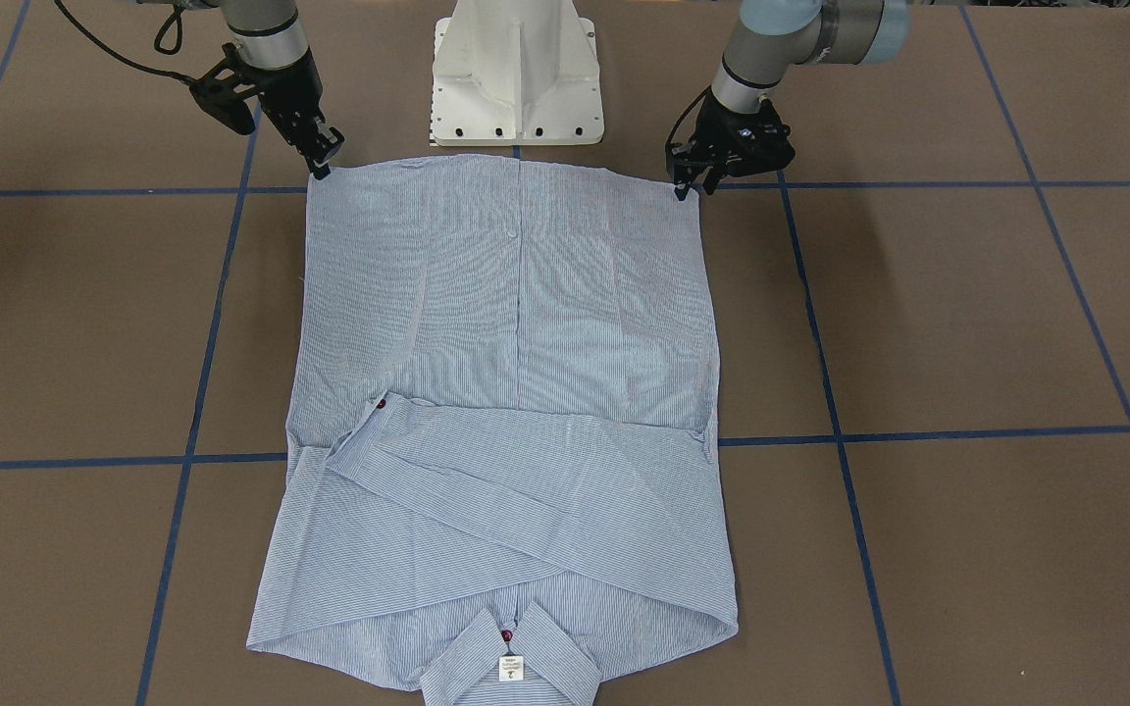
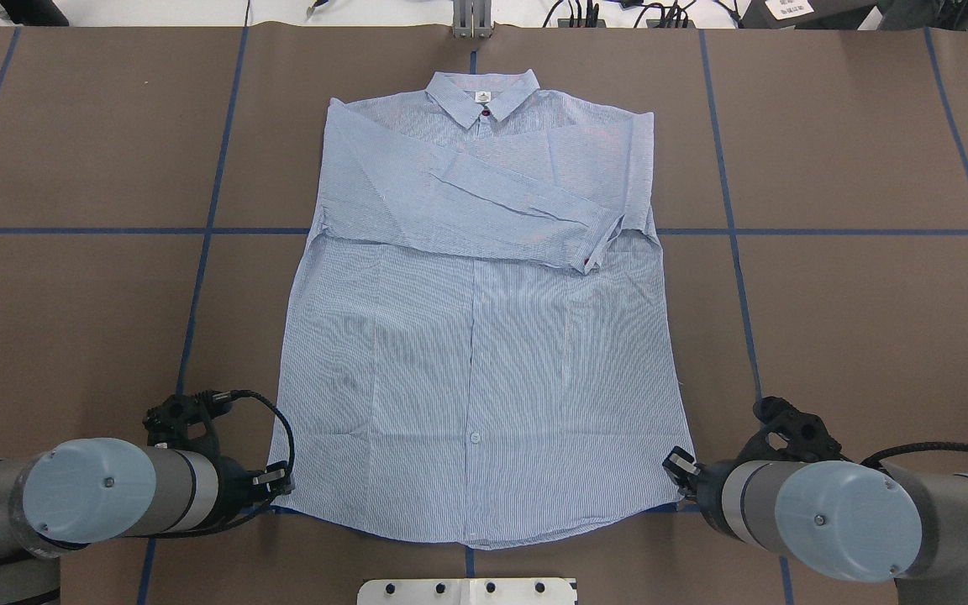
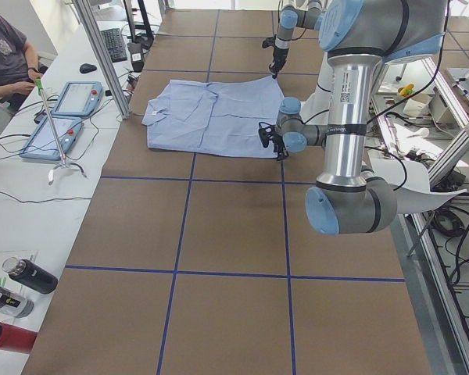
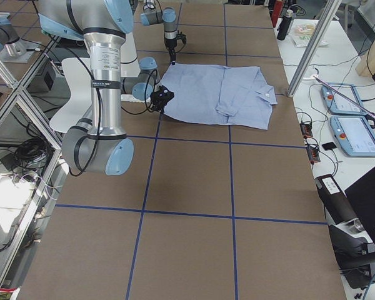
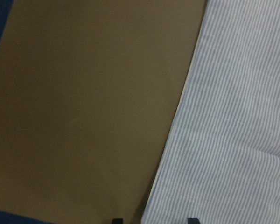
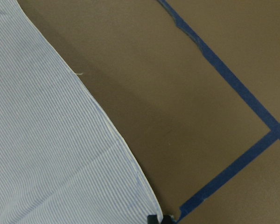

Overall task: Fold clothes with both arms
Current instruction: 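Lower both grippers and grasp the two hem corners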

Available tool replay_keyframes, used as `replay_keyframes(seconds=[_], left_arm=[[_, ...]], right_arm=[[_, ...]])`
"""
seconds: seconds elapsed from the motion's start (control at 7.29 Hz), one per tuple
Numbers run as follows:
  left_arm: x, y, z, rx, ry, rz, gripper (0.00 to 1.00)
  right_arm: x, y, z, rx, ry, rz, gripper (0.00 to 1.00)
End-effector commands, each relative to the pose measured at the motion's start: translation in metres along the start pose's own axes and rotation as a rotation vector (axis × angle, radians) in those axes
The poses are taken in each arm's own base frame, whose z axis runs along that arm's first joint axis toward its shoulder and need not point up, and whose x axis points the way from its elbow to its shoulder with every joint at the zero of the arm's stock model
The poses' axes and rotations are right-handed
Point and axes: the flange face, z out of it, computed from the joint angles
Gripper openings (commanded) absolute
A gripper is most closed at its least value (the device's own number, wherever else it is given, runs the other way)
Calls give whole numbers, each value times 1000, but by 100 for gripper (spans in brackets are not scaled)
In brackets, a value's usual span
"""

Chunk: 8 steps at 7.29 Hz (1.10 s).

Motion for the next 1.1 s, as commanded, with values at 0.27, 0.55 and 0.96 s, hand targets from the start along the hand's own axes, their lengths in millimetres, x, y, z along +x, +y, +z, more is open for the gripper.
replay_keyframes(seconds=[0.27,0.55,0.96], left_arm=[[2,0,-3,2,7,-1,0],[11,1,-14,10,38,-56,0],[17,1,-38,5,80,-56,0]], right_arm=[[1,-2,-2,0,0,1,0],[1,-4,-2,3,-1,4,0],[-1,-7,-13,-2,-18,9,0]])
